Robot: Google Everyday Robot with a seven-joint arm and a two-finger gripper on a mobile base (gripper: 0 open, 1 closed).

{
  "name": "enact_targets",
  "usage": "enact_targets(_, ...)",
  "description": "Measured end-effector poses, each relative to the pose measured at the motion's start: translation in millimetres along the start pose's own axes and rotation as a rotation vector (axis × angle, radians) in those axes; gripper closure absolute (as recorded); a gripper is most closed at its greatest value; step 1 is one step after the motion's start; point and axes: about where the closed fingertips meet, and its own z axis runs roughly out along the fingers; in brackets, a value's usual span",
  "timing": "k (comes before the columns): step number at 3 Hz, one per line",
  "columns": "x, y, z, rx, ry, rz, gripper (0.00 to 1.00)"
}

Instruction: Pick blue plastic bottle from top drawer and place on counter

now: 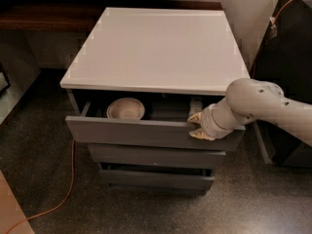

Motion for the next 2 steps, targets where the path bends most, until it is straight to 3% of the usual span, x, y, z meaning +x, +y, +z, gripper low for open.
enact_targets(2,-3.6,10.4,-2.9,0.0,-0.001,0.012,1.0)
